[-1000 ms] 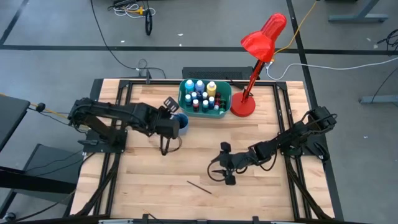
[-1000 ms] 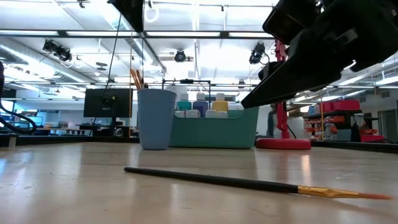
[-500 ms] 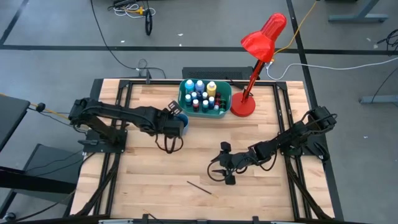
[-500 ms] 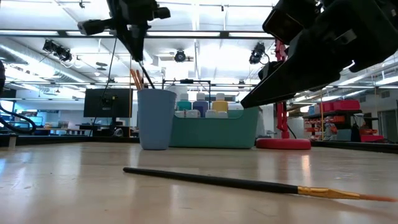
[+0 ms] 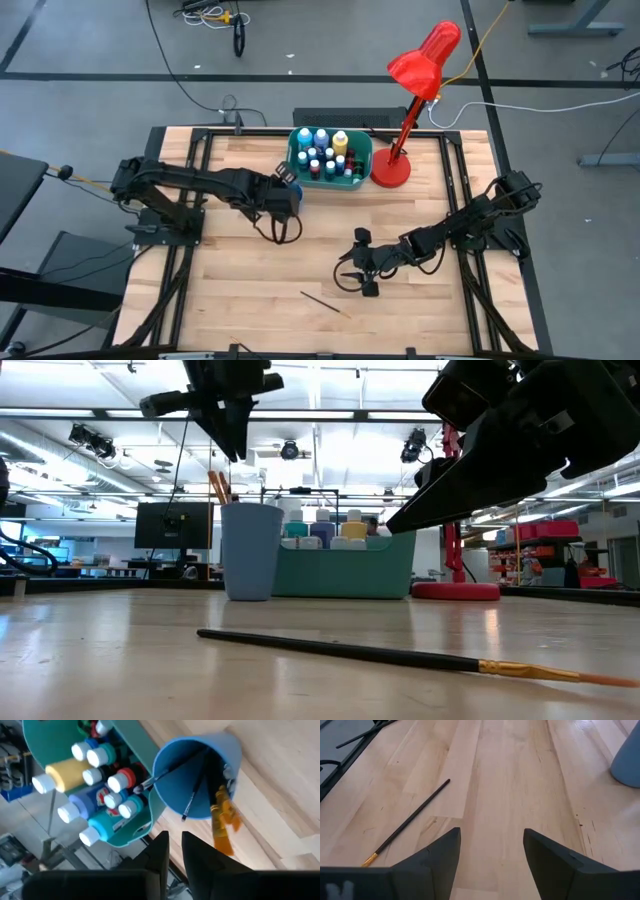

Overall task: Pick & Place Paint Supplies
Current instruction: Put the gold paint brush into the blue cup

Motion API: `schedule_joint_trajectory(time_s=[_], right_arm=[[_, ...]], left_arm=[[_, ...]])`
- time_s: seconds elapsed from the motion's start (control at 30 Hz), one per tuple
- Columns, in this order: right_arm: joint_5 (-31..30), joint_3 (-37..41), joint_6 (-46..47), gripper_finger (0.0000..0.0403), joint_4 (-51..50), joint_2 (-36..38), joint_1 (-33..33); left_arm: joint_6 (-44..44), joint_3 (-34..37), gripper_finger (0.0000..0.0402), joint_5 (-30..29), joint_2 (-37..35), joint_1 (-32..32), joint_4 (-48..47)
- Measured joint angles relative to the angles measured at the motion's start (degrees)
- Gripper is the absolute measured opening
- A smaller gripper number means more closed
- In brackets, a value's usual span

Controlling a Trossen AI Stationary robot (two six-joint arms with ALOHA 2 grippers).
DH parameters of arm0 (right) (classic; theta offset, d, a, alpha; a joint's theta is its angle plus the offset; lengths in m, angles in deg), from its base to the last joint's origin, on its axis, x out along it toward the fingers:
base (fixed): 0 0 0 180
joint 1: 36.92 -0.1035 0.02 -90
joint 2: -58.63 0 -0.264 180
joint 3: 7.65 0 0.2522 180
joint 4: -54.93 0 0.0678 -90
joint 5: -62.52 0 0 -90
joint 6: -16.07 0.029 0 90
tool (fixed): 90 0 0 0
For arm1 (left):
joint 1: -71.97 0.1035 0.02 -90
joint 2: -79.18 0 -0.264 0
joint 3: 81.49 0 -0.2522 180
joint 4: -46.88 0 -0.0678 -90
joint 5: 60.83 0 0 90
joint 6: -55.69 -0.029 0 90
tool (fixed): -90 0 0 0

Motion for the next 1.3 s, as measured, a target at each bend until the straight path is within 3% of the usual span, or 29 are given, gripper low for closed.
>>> schedule_joint_trajectory(time_s=[0.17,0.4,0.5,0.83,1.07,1.3], right_arm=[[0.07,0.0,0.0,0.0219,0.0,-0.02,0.0],[1.21,0.02,-0.41,0.0219,1.41,-0.02,-0.66],[0.44,0.04,1.55,0.0219,5.11,-0.02,-2.77],[-16.46,-0.82,7.76,0.0192,20.94,-3.34,-15.38],[-28.66,-12.19,4.06,0.019,20.01,-17.06,-19.78],[-36.43,-20.31,9.11,0.019,19.96,-28.97,-20.62]], left_arm=[[1.9,0.0,0.0063,-1.11,-0.23,0.21,4.39],[6.97,-2.2,0.0061,0.7,-1.3,-1.8,18.57],[7.86,-4.14,0.0061,0.64,-1.33,-3.46,19.26],[12.63,-5.75,0.0061,0.3,-1.29,-8.41,18.9],[14.51,-5.75,0.0063,-3.11,-1.29,-13.07,19.02],[15.14,-5.75,0.0066,-8.69,-1.29,-17.98,19.12]])
